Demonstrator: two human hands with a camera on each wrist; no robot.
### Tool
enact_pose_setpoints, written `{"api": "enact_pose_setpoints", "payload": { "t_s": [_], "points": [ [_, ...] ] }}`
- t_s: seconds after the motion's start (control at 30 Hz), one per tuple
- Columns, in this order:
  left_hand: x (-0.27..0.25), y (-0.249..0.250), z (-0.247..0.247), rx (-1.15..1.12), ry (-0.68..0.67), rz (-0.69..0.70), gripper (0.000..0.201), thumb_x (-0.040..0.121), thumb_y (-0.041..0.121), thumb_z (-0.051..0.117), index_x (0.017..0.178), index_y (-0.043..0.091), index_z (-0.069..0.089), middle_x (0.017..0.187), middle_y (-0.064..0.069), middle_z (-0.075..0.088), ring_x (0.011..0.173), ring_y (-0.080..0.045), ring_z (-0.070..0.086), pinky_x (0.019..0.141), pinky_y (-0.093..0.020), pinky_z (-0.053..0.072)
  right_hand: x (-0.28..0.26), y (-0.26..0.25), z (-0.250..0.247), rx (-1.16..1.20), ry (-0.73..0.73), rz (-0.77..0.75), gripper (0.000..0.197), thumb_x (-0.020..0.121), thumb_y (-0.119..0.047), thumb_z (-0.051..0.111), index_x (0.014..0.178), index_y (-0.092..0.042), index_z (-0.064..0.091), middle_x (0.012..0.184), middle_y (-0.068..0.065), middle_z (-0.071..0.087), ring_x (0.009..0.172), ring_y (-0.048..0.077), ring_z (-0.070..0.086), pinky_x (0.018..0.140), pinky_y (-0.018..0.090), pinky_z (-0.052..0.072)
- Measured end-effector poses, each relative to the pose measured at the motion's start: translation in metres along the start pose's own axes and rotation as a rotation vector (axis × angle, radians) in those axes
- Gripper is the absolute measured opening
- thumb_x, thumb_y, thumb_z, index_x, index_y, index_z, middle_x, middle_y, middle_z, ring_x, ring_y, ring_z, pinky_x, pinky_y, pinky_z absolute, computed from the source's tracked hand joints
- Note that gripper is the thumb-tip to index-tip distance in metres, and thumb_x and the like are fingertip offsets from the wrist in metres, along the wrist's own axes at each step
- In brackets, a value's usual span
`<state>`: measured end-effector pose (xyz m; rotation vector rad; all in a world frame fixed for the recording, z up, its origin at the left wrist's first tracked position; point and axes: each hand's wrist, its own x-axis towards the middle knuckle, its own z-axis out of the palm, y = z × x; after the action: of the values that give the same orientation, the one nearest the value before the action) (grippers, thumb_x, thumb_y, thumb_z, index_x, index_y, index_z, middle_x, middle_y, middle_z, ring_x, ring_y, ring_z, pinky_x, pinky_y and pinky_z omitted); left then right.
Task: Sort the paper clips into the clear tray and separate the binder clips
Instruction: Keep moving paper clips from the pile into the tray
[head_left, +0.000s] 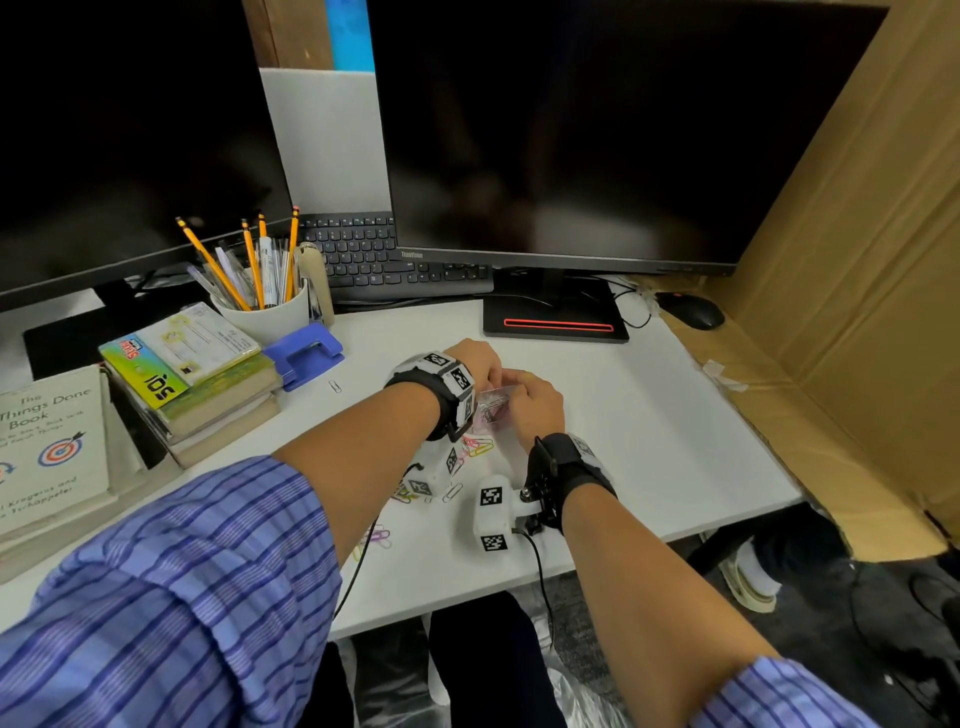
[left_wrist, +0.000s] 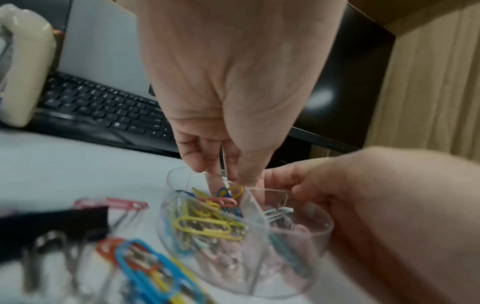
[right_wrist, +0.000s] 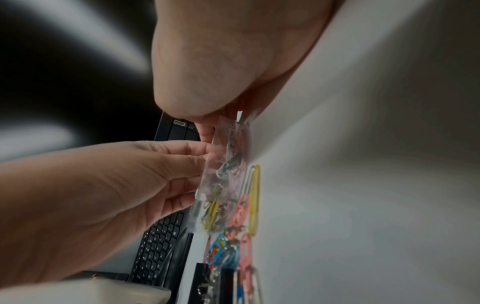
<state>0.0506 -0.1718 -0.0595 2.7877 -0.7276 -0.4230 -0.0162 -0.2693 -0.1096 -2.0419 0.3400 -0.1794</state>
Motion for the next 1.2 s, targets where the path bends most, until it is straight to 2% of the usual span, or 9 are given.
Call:
{"api": "enact_pose_setpoints", "payload": {
  "t_s": [0.23,0.3,0.4,0.6,0.7,0.8,0.9,1.0,1.2],
  "points": [
    [0.000,0.002,0.003,-0.112,-0.095,-0.072,0.031,0.091,0.017,0.053,0.113,0.003,0.069,0.121,-0.014,0.065,0.105,-0.024,0.059,0.092,-0.032,0.047,-0.001,0.001,0.001,0.036,0.020,0.010,0.040,0.090,-0.003,0.038,0.118,-0.012,0.066,0.125,0.010,0.064,0.117,0.025,0.056,0.101,0.032,0.043],
    [0.000,0.001,0.005,-0.134,-0.127,-0.074,0.029,0.087,0.017,0.055,0.108,0.003,0.070,0.113,-0.012,0.068,0.106,-0.026,0.062,0.093,-0.035,0.049,-0.001,0.001,0.001,0.049,0.025,0.017,0.041,0.090,-0.003,0.038,0.119,-0.012,0.066,0.126,0.010,0.063,0.118,0.026,0.055,0.101,0.032,0.043],
    [0.001,0.000,0.007,-0.165,-0.141,-0.021,0.025,0.085,0.011,0.059,0.105,0.010,0.074,0.095,-0.002,0.065,0.092,-0.020,0.057,0.087,-0.031,0.048,-0.002,-0.001,0.001,0.059,0.029,0.024,0.041,0.090,-0.003,0.037,0.119,-0.012,0.065,0.127,0.009,0.062,0.118,0.025,0.055,0.101,0.033,0.043],
    [-0.002,-0.007,0.003,-0.472,0.039,-0.044,0.025,0.082,0.001,0.068,0.107,-0.002,0.068,0.100,-0.012,0.065,0.093,-0.017,0.055,0.096,-0.033,0.048,-0.002,-0.001,0.001,0.070,0.003,0.027,0.042,0.089,-0.010,0.036,0.123,-0.008,0.061,0.130,0.012,0.059,0.119,0.030,0.055,0.104,0.039,0.043],
    [-0.007,-0.005,0.002,-0.370,0.027,-0.027,0.022,0.078,0.003,0.070,0.100,0.006,0.072,0.088,0.000,0.061,0.091,-0.015,0.056,0.091,-0.032,0.050,-0.001,0.000,0.002,0.054,0.013,0.015,0.041,0.090,-0.008,0.037,0.121,-0.008,0.063,0.126,0.012,0.062,0.117,0.028,0.055,0.101,0.036,0.044],
    [-0.015,-0.001,-0.006,-0.368,0.094,0.017,0.019,0.083,0.005,0.064,0.099,0.007,0.073,0.104,-0.009,0.068,0.097,-0.018,0.060,0.089,-0.027,0.049,-0.001,0.002,0.001,0.054,0.023,0.005,0.040,0.091,-0.003,0.037,0.122,-0.007,0.063,0.128,0.012,0.061,0.121,0.027,0.052,0.103,0.032,0.040],
    [-0.021,-0.008,-0.016,-0.294,0.214,-0.029,0.027,0.088,0.000,0.050,0.100,0.007,0.073,0.115,-0.008,0.068,0.110,-0.023,0.061,0.088,-0.023,0.045,-0.002,0.004,0.002,0.057,0.005,-0.006,0.038,0.089,-0.007,0.046,0.122,-0.013,0.063,0.131,0.007,0.060,0.119,0.023,0.056,0.104,0.030,0.043],
    [-0.028,-0.019,-0.016,-0.150,0.139,-0.088,0.024,0.084,0.001,0.058,0.102,0.009,0.073,0.114,-0.006,0.069,0.111,-0.023,0.062,0.094,-0.029,0.050,-0.001,0.006,0.005,0.048,-0.018,-0.011,0.043,0.083,-0.003,0.051,0.123,-0.016,0.062,0.131,0.005,0.059,0.112,0.024,0.060,0.099,0.036,0.049],
    [-0.037,-0.025,-0.003,-0.037,0.035,-0.001,0.019,0.083,0.010,0.067,0.101,0.007,0.073,0.109,-0.008,0.072,0.106,-0.022,0.064,0.090,-0.029,0.050,0.001,0.008,0.004,-0.025,0.010,-0.045,0.042,0.087,-0.004,0.044,0.124,-0.015,0.061,0.129,0.007,0.061,0.112,0.026,0.060,0.098,0.033,0.048]
  ]
}}
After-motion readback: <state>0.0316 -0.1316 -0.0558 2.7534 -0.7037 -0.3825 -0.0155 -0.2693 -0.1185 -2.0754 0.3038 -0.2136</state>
